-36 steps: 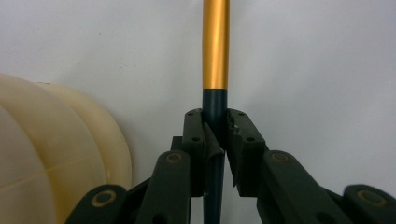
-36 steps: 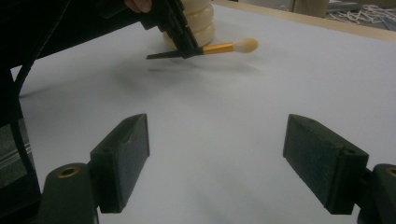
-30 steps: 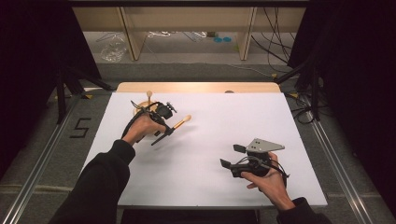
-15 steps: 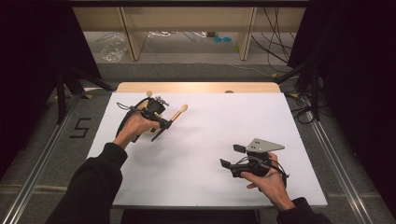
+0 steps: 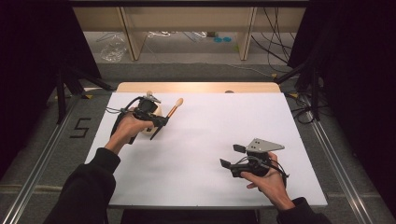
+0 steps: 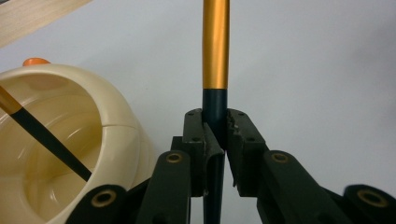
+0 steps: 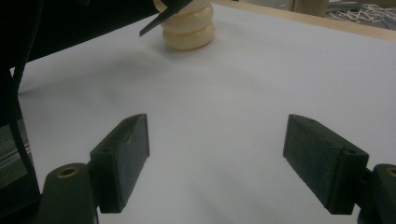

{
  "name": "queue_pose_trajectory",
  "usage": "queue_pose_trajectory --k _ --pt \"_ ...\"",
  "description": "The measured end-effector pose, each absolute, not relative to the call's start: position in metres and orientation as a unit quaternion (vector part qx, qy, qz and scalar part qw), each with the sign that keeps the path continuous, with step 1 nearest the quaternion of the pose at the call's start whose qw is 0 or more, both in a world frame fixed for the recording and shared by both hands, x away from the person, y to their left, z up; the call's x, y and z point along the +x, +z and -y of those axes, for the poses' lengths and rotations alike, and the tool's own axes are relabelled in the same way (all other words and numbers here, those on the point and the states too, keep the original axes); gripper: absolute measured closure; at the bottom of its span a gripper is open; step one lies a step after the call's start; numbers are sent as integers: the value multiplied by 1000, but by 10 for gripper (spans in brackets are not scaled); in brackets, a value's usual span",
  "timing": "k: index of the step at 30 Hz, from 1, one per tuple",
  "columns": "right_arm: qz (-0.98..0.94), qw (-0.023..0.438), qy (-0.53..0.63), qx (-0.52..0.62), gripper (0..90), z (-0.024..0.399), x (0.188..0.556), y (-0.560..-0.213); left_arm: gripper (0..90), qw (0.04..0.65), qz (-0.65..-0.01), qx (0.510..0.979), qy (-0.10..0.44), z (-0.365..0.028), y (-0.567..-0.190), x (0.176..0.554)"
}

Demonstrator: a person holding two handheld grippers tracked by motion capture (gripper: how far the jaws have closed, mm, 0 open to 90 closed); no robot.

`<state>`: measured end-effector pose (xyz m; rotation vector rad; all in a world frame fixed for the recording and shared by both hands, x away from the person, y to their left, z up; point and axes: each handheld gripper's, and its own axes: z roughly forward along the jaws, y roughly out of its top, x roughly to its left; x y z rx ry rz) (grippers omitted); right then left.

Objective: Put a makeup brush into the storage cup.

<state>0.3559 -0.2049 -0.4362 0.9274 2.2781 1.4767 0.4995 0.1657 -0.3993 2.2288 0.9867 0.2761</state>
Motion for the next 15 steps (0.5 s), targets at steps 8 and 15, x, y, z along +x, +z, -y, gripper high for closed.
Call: queue_pose_trajectory --k 8,15 --pt "-790 136 503 323 237 206 355 -435 783 374 -395 830 125 -180 -393 494" --pt "-790 136 503 322 236 206 355 -435 783 402 -403 810 139 -187 -386 492"
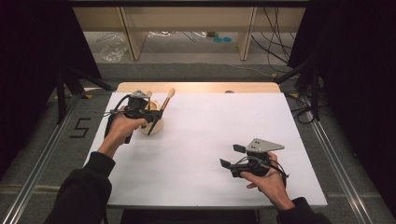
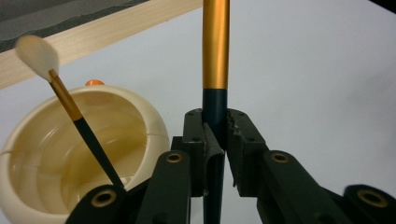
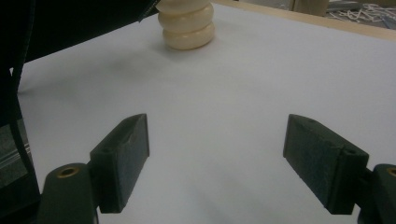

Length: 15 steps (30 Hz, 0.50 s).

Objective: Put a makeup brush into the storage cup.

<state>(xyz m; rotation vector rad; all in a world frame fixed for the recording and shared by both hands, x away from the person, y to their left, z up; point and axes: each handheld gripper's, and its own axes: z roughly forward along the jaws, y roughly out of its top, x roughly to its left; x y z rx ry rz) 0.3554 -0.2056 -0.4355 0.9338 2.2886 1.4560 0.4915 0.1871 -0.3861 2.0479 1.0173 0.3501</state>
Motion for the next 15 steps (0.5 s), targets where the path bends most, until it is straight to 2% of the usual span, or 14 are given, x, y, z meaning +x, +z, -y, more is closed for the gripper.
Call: queue_pose_trajectory --k 15 --pt "-791 136 502 323 236 206 356 -436 783 454 -418 772 154 -195 -377 489"
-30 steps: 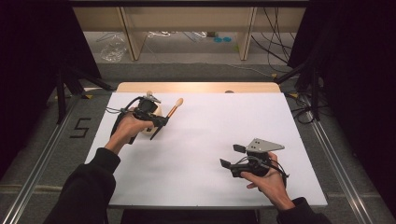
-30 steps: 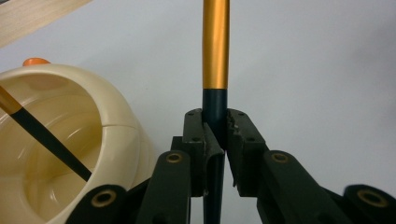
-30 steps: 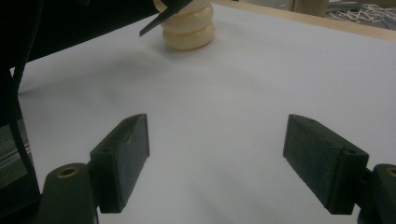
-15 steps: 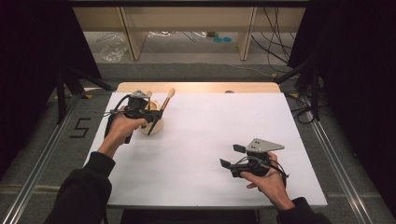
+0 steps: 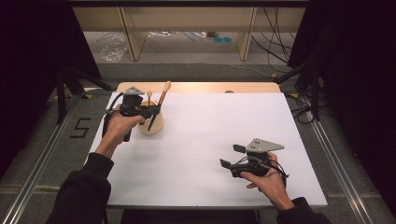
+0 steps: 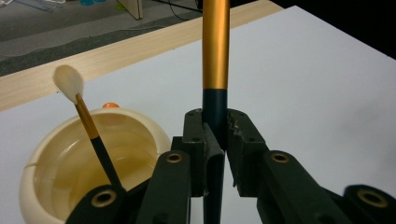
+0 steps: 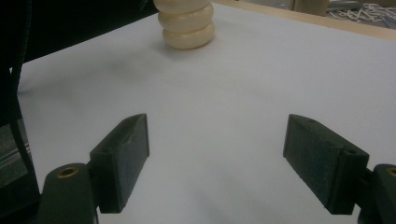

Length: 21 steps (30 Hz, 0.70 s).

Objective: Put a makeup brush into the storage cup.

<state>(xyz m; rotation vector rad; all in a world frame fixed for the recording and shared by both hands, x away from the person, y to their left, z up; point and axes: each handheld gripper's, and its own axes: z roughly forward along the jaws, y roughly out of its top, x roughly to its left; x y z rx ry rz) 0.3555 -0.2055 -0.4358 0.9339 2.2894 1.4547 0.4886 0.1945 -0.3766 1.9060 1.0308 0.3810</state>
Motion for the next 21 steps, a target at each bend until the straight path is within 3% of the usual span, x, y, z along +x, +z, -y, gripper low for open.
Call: queue_pose_trajectory --k 21 --pt "-791 135 503 323 235 206 356 -436 783 480 -429 741 189 -207 -359 496"
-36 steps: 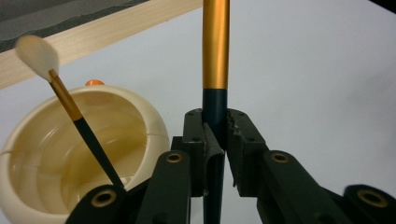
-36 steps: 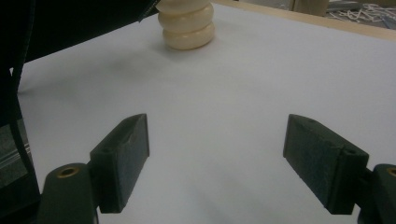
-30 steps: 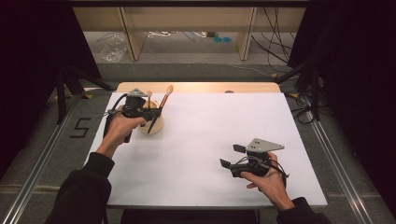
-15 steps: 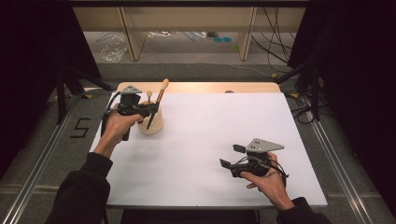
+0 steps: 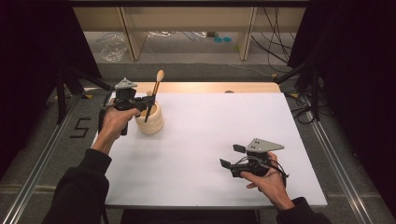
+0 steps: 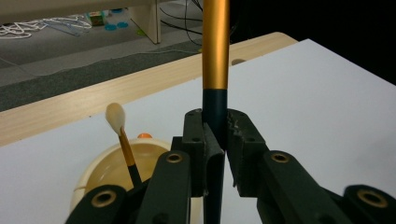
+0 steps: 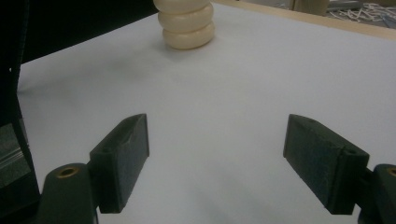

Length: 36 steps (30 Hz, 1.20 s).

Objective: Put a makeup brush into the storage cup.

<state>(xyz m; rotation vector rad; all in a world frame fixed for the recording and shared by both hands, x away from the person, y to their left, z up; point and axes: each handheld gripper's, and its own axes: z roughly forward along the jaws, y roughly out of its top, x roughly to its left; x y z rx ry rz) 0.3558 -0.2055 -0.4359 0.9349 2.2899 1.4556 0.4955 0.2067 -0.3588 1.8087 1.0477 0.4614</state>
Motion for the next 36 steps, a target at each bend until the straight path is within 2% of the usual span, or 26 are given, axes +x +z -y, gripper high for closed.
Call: queue_pose_trajectory --k 14,36 --pt "-791 135 503 323 235 206 356 -436 783 488 -454 709 231 -218 -356 512" --pt "-788 135 509 319 236 205 357 -437 783 496 -474 687 240 -220 -385 534"
